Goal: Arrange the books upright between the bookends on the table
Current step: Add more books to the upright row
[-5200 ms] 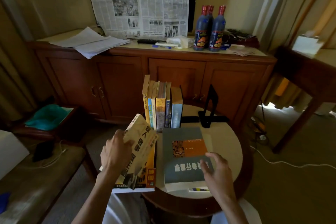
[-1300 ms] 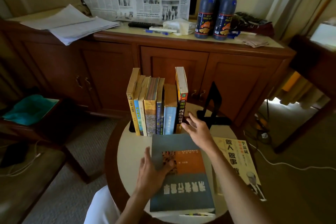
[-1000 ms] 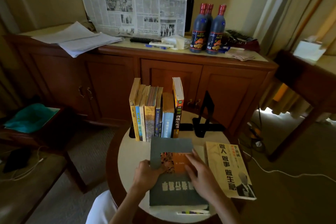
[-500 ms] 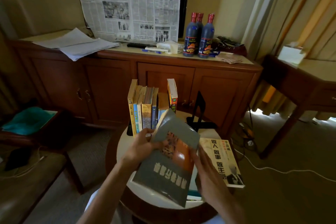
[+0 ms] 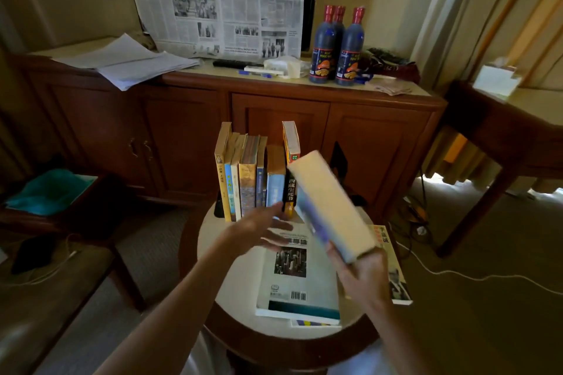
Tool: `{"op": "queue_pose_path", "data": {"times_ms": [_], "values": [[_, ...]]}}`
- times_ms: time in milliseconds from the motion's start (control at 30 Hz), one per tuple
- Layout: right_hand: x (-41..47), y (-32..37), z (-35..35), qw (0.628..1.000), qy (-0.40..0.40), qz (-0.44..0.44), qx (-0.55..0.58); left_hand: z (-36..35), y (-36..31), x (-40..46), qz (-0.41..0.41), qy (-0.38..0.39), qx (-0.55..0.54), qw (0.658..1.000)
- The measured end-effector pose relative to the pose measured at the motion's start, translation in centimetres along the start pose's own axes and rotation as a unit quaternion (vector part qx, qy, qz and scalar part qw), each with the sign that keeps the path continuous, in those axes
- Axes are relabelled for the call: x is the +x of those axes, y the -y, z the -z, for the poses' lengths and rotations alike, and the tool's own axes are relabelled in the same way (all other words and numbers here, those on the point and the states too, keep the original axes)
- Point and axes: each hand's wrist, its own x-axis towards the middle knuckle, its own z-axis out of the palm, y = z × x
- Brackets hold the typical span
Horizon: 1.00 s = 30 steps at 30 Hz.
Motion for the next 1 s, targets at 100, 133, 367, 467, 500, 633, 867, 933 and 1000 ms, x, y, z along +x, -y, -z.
{"op": "queue_pose_path", "data": {"times_ms": [100, 133, 367, 467, 500, 633, 867, 933, 1000], "values": [[2.6, -0.3, -1.5, 0.986, -0.032, -0.150, 0.062, -1.8, 3.8, 2.6, -0.020, -0.069, 0.272, 0.960], [3.7, -0.7, -2.0, 0.980, -0.037, -0.178, 0.080, -2.2, 5.2, 3.4, -0.028, -0.079, 0.333, 0.939], [12.2, -4.7, -6.4, 0.962, -0.029, -0.249, 0.105, -4.1, 12.0, 6.1, -0.074, -0.136, 0.485, 0.861], [15.1, -5.3, -9.1, 0.965, -0.023, -0.242, 0.098, -4.4, 13.6, 6.2, -0.101, -0.167, 0.469, 0.861], [15.8, -5.6, -10.2, 0.964, -0.013, -0.243, 0.103, -4.4, 14.0, 6.4, -0.103, -0.172, 0.466, 0.862], [15.8, -6.6, -13.6, 0.955, 0.042, -0.265, 0.127, -4.3, 14.4, 6.6, -0.109, -0.176, 0.469, 0.858], [15.3, -10.7, -12.3, 0.911, 0.287, -0.277, 0.103, -4.2, 14.5, 6.8, -0.104, -0.173, 0.471, 0.859], [15.1, -11.0, -12.3, 0.910, 0.319, -0.261, 0.048, -4.2, 14.5, 6.8, -0.103, -0.170, 0.468, 0.861], [15.0, -11.0, -12.6, 0.916, 0.316, -0.244, 0.048, -4.2, 14.4, 6.6, -0.101, -0.169, 0.468, 0.861]]}}
